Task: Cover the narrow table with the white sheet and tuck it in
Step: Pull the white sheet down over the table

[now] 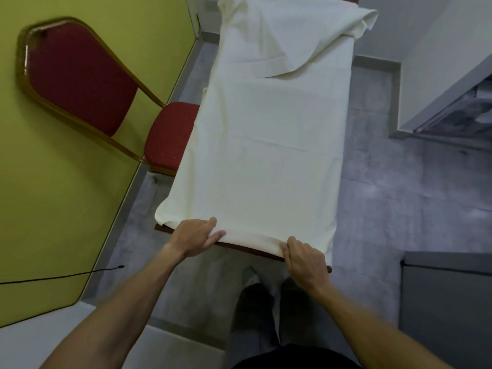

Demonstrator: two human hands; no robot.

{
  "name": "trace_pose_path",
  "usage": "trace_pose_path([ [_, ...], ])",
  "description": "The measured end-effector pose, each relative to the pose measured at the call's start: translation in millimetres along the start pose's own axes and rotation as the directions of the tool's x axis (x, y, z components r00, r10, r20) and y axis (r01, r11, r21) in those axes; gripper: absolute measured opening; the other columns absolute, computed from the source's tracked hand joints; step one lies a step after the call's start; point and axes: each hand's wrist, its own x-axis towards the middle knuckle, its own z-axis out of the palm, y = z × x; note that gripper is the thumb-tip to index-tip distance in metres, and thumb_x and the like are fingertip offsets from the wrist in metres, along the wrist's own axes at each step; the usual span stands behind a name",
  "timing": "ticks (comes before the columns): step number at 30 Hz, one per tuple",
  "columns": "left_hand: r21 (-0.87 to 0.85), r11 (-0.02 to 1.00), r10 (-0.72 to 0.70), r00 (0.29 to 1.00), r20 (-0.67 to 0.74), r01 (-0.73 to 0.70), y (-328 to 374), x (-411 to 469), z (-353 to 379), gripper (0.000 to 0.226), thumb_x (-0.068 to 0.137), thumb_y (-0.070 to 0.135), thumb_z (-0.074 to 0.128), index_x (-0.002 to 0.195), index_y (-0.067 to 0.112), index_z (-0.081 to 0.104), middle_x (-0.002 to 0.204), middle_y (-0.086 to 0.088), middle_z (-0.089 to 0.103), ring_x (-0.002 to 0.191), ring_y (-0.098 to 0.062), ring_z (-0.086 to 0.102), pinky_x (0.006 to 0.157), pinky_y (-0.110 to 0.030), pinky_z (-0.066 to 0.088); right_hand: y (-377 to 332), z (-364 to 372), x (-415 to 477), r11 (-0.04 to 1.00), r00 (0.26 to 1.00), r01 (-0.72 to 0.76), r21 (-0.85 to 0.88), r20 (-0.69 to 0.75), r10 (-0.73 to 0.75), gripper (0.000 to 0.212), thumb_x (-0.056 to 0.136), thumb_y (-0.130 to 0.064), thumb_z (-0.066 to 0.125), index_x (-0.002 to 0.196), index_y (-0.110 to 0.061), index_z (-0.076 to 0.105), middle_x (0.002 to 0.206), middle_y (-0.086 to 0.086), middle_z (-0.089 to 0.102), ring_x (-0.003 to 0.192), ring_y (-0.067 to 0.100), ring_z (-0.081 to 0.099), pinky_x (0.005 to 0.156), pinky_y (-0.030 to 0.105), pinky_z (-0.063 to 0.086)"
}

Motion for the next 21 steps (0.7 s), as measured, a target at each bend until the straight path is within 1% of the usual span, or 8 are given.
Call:
trace_pose_path([
  [3, -0.002, 1.000, -0.014, 1.000, -0.005, 0.014, 5, -10, 2, 0.055, 0.093, 0.068, 0.008, 0.084, 0.023, 0.037, 0.063, 0.003, 0.058, 0.052, -0.018, 0.055, 0.045, -0.027, 0.031, -5, -2, -9, 1.000, 0.999, 0.010, -0.012, -0.031, -0.011, 0.037, 0.104, -0.041, 0.030, 0.076, -0.020, 0.042, 0.058, -0.008, 0.035, 0.042, 0.014, 0.036, 0.037, 0.031, 0.033],
  [6, 0.000, 1.000, 0.002, 1.000, -0.010, -0.002, 9, -17, 3, 0.054, 0.095, 0.067, 0.011, 0.084, 0.023, 0.040, 0.064, 0.004, 0.058, 0.051, -0.015, 0.054, 0.045, -0.025, 0.031, -5, -2, -17, 1.000, 0.999, 0.020, -0.021, -0.049, -0.021, 0.036, 0.104, -0.039, 0.033, 0.075, -0.020, 0.044, 0.058, -0.007, 0.038, 0.043, 0.013, 0.033, 0.038, 0.028, 0.029],
  [9, 0.010, 1.000, 0.008, 1.000, -0.011, -0.008, 12, -26, 4, 0.048, 0.096, 0.064, 0.017, 0.083, 0.024, 0.038, 0.062, 0.005, 0.056, 0.049, -0.015, 0.053, 0.044, -0.024, 0.026, -6, 2, -32, 0.999, 0.999, 0.017, -0.034, -0.041, -0.019, 0.035, 0.105, -0.039, 0.035, 0.076, -0.021, 0.045, 0.059, -0.006, 0.041, 0.044, 0.012, 0.034, 0.038, 0.028, 0.033],
  [13, 0.004, 1.000, 0.003, 0.999, -0.035, -0.003, 12, -39, 11, 0.048, 0.097, 0.064, 0.018, 0.082, 0.023, 0.038, 0.060, 0.006, 0.050, 0.047, -0.013, 0.043, 0.043, -0.025, 0.030, -15, 10, -48, 0.998, 0.999, -0.003, -0.067, -0.047, 0.000, 0.032, 0.103, -0.036, 0.041, 0.077, -0.020, 0.049, 0.062, -0.003, 0.046, 0.049, 0.013, 0.037, 0.042, 0.029, 0.036],
  [16, 0.019, 1.000, 0.012, 0.998, -0.069, -0.010, 13, -42, 13, 0.047, 0.098, 0.061, 0.025, 0.079, 0.021, 0.040, 0.061, 0.004, 0.051, 0.048, -0.016, 0.047, 0.042, -0.025, 0.030, -14, 14, -52, 0.995, 0.999, 0.009, -0.096, -0.046, -0.013, 0.031, 0.103, -0.036, 0.044, 0.077, -0.020, 0.052, 0.064, -0.002, 0.051, 0.052, 0.014, 0.040, 0.046, 0.029, 0.035],
  [18, 0.023, 0.999, 0.029, 0.997, -0.072, -0.027, 14, -45, 13, 0.046, 0.097, 0.059, 0.030, 0.077, 0.019, 0.041, 0.062, 0.003, 0.050, 0.050, -0.017, 0.047, 0.041, -0.028, 0.034, -14, 12, -54, 0.995, 0.998, 0.037, -0.095, -0.049, -0.042, 0.031, 0.102, -0.037, 0.046, 0.077, -0.019, 0.054, 0.065, -0.001, 0.053, 0.053, 0.015, 0.044, 0.048, 0.028, 0.036],
  [21, 0.039, 0.999, 0.034, 0.997, -0.064, -0.032, 13, -51, 15, 0.044, 0.096, 0.057, 0.037, 0.078, 0.018, 0.045, 0.066, 0.003, 0.050, 0.055, -0.018, 0.046, 0.045, -0.031, 0.039, -17, 6, -61, 0.997, 0.997, 0.036, -0.065, -0.070, -0.041, 0.027, 0.098, -0.035, 0.049, 0.077, -0.020, 0.058, 0.070, -0.001, 0.060, 0.059, 0.017, 0.055, 0.055, 0.030, 0.044],
])
